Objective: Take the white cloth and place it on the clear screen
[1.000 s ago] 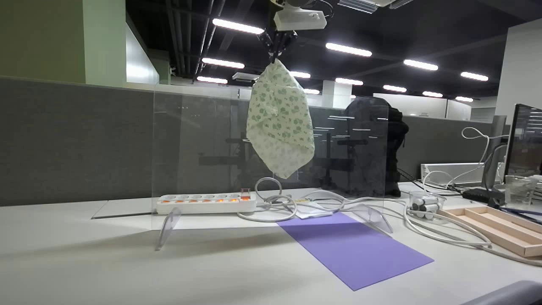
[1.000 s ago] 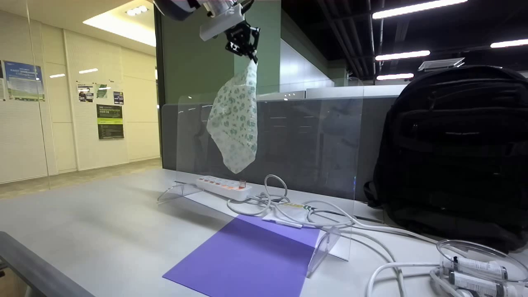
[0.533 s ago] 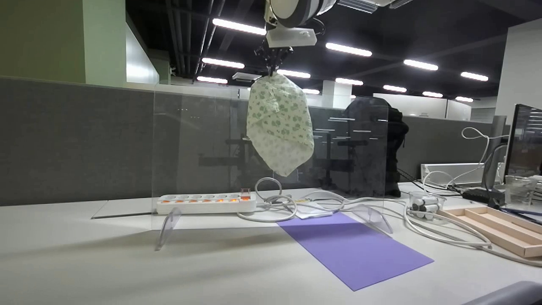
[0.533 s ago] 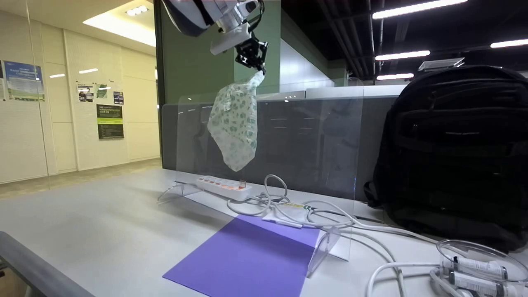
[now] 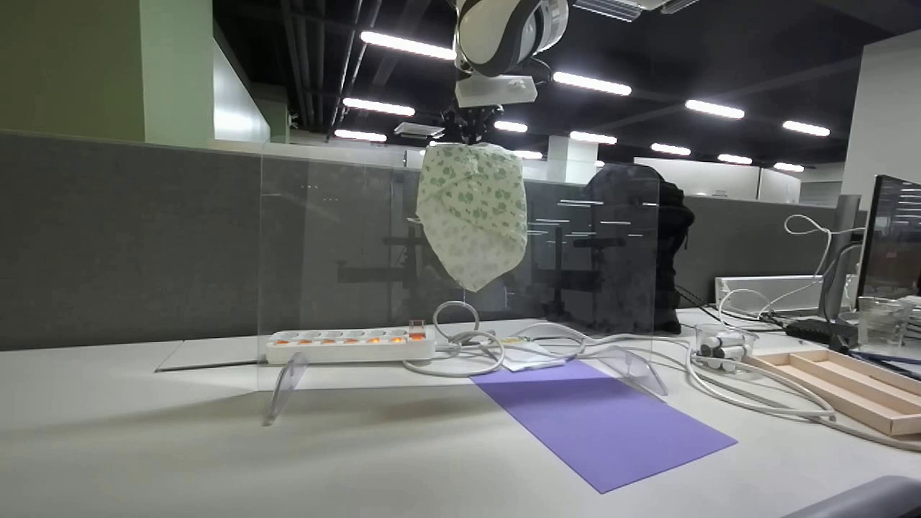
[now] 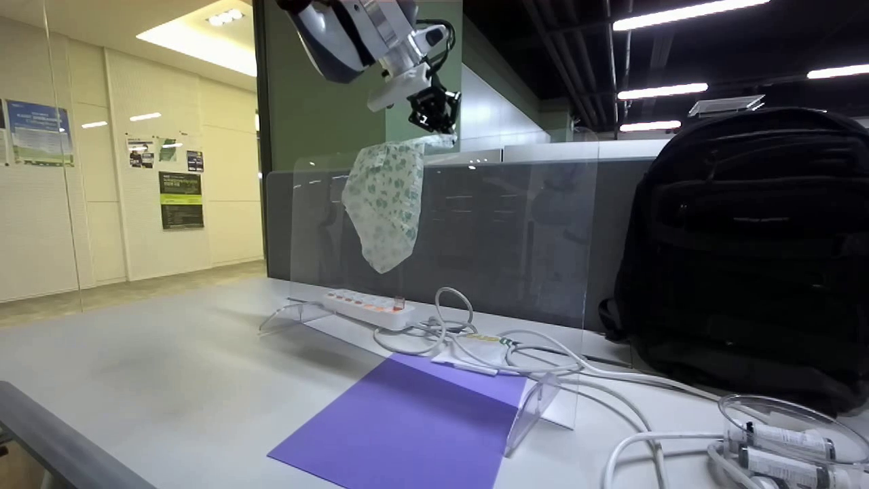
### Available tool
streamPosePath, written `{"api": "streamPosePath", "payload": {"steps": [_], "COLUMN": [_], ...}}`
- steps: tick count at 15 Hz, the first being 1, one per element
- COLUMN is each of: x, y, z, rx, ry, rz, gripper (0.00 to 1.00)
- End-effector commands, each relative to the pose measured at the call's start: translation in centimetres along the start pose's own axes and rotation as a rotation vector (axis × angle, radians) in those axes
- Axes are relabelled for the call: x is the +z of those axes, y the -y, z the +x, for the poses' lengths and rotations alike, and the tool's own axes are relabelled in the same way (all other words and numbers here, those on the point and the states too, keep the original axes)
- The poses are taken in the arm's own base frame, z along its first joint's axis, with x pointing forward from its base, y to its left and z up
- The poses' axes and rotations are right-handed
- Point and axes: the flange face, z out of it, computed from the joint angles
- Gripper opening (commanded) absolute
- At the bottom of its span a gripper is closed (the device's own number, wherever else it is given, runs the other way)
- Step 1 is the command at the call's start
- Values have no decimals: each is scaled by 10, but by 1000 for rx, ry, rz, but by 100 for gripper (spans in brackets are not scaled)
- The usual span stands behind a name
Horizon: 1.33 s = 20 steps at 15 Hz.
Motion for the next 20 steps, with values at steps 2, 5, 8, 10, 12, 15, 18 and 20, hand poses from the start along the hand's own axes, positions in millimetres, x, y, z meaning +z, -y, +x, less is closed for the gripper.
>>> {"api": "streamPosePath", "payload": {"steps": [2, 5, 8, 10, 12, 15, 18, 20], "x": [20, 27, 24, 16, 7, -10, -35, -54], "y": [-5, -9, -6, -2, 1, 7, 13, 17], "z": [5, 3, 7, 12, 19, 30, 41, 48], "rx": [56, 85, 113, 127, 140, 148, 132, 125], "ry": [30, 58, 58, 44, 30, 17, -28, -44], "rz": [-46, -47, -32, -19, -12, -9, 14, 28], "gripper": [0, 21, 42, 55, 69, 88, 100, 100]}}
